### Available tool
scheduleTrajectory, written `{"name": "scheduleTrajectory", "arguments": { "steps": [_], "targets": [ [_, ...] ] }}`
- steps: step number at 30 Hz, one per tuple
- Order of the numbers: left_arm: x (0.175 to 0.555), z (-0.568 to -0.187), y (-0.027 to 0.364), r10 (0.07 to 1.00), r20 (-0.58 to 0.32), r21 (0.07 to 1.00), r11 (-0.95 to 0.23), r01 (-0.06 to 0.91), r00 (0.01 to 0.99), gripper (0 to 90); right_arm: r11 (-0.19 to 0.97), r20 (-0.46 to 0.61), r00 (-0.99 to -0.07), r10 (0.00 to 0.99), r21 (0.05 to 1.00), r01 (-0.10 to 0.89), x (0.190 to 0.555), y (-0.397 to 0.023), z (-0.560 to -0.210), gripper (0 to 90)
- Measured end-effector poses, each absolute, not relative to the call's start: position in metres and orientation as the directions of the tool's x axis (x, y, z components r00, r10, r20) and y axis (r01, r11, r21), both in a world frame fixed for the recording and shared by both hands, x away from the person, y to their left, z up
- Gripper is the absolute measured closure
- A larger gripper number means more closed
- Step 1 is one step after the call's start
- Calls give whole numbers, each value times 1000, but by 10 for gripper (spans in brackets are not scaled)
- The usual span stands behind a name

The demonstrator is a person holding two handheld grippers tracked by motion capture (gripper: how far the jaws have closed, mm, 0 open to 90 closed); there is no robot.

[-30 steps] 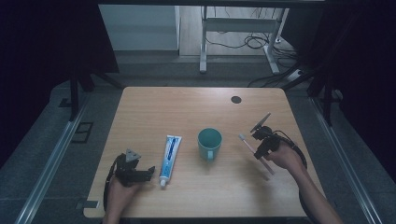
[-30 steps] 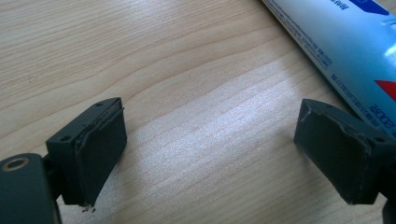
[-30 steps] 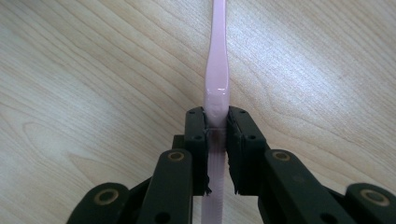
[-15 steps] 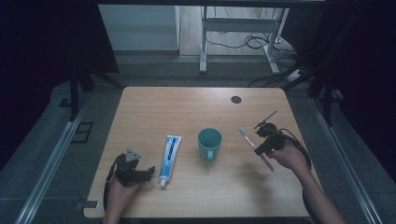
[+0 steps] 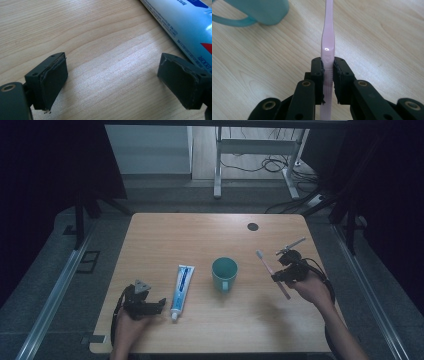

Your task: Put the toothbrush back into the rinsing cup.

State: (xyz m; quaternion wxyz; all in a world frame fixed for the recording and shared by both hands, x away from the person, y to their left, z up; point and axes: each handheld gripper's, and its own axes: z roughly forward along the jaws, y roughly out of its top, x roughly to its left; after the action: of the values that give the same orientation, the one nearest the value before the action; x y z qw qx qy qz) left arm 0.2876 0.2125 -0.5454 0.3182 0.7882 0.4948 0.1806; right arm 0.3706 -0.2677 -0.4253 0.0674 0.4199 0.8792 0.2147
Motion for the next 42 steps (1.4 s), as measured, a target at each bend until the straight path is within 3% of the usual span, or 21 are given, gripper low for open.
{"name": "scheduleTrajectory", "arguments": {
  "steps": [12, 42],
  "targets": [
    [288, -545, 213, 895, -30, 680, -308, 665, 445, 94, 535, 46, -664, 747, 552, 639, 365, -262, -419, 784],
    [288, -546, 213, 895, -30, 683, -307, 663, 445, 94, 469, 38, -713, 700, 728, 500, 364, -238, -407, 784]
  ]
}}
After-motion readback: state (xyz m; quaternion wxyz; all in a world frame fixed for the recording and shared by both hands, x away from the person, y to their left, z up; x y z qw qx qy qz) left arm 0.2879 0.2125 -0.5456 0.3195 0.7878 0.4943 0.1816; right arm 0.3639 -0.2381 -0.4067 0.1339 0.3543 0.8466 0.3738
